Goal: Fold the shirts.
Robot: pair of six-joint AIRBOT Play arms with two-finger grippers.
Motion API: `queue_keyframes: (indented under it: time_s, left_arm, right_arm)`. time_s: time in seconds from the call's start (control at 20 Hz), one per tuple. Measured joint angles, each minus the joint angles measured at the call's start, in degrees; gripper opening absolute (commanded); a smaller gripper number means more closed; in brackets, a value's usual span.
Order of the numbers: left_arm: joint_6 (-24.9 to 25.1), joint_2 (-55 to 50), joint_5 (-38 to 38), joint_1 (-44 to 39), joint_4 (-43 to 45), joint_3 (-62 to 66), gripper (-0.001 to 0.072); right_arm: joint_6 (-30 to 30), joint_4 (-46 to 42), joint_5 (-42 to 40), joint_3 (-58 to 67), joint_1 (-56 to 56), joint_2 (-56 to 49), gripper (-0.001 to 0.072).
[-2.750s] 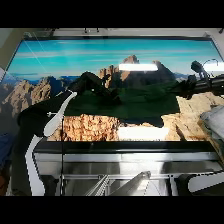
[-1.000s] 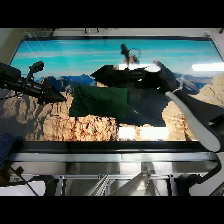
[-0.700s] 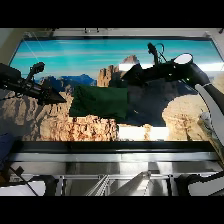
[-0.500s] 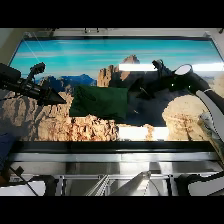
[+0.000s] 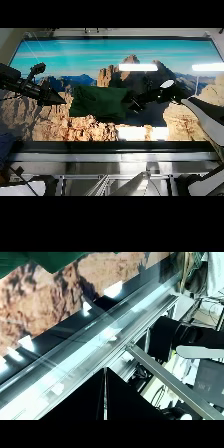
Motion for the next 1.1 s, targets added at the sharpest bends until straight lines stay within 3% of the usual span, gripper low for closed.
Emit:
queue_keyframes:
  time_s: [0.05, 0.2, 0.25, 0.5, 0.7, 0.85, 1.1]
  left_arm:
    - [0.2, 0.0, 0.0, 0.0, 0.0, 0.0, 0.0021]
    - [0.5, 0.0, 0.2, 0.0, 0.0, 0.0, 0.0022]
    - [0.6, 0.0, 0.1, 0.0, 0.0, 0.0, 0.0021]
    - [0.7, 0.0, 0.7, 0.0, 0.0, 0.0, 0.0021]
    - [0.8, 0.0, 1.0, 0.0, 0.0, 0.0, 0.0021]
    - [0.8, 0.0, 1.0, 0.0, 0.0, 0.0, 0.0021]
    - [0.8, 0.0, 0.9, 0.0, 0.0, 0.0, 0.0021]
  right_arm:
    - [-1.7, 3.0, -0.7, -0.1, 0.7, -0.7, 0.0653]
    - [-6.9, 10.3, -3.1, -0.3, 2.4, -2.6, 0.0147]
    - [-9.1, 13.7, -3.1, -0.2, 2.7, -2.9, 0.0033]
    - [-19.6, 28.9, -1.4, -0.1, 1.7, -0.4, 0.0017]
    - [-18.1, 28.9, -0.9, 0.4, -7.5, 10.8, 0.0017]
    - [-8.8, 18.0, -0.6, 0.4, -20.4, 22.1, 0.0017]
    - [10.4, -11.8, 7.6, 0.4, -46.3, 41.3, 0.0016]
